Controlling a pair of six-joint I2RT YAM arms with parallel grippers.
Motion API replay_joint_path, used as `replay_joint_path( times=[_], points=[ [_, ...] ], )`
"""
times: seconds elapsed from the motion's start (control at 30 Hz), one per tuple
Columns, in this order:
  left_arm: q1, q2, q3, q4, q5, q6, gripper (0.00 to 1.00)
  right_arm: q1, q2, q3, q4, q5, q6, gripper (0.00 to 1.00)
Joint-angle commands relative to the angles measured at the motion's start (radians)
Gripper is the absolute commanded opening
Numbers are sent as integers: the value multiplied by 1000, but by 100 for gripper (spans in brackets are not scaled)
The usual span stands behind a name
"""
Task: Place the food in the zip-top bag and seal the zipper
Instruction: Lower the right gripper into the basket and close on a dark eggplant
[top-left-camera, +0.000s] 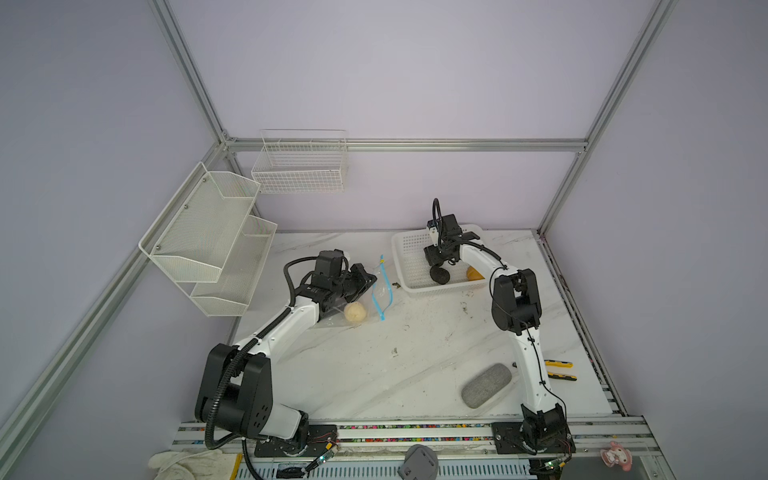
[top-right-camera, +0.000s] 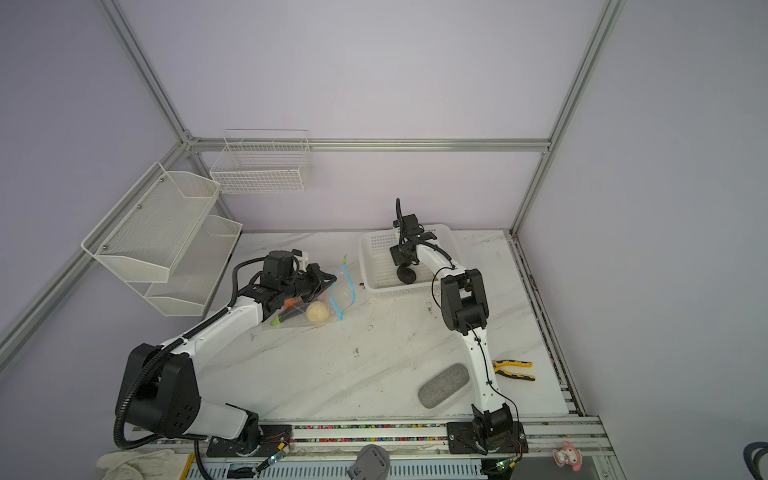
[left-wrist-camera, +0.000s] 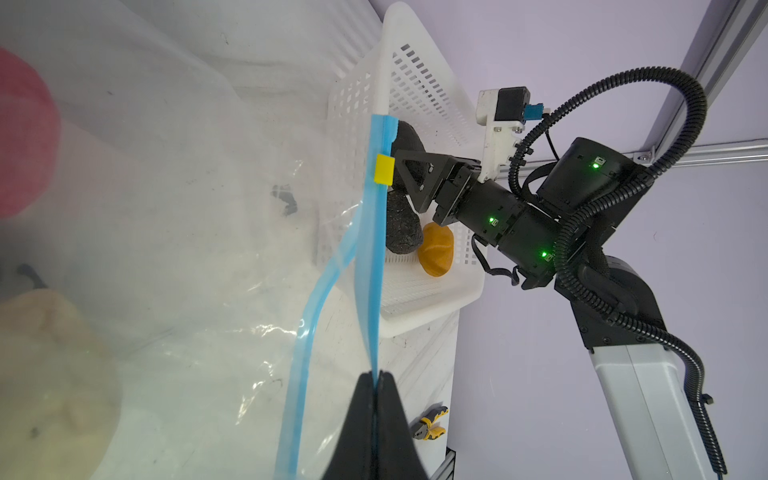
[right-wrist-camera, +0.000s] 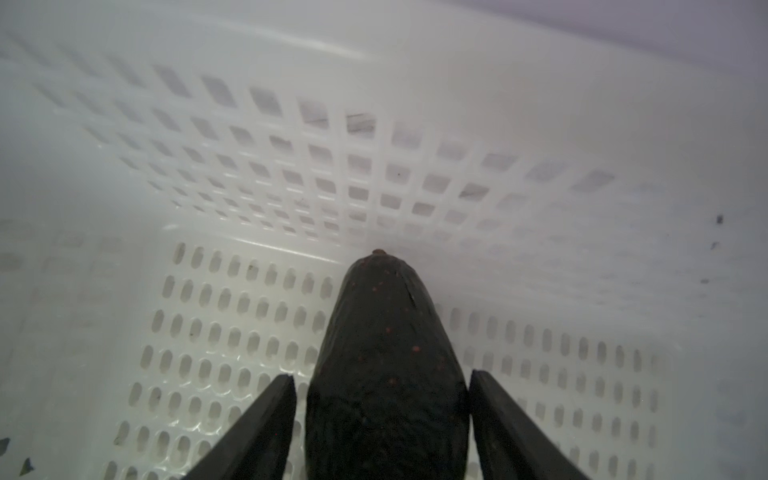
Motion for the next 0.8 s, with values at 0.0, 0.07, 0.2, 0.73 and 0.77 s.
replay_joint_path(
  times=[0.0, 0.07, 0.2, 0.73, 0.77],
  points=[
    [-1, -30, 59, 14, 3, 25, 0, -4, 17, 22, -7, -16, -3, 67],
    [-2, -30, 60, 14, 3, 25, 0, -5, 20, 23, -7, -18, -2, 66],
    [-3, -30, 58, 12, 3, 24, 0, -5, 28, 27, -8, -18, 5, 64],
    [-2, -30, 59, 12, 1, 24, 0, -8, 43, 36, -3, -22, 26, 68],
    [-2, -30, 58, 13, 1, 25, 0, -8, 42, 37, -2, -21, 27, 68]
  ],
)
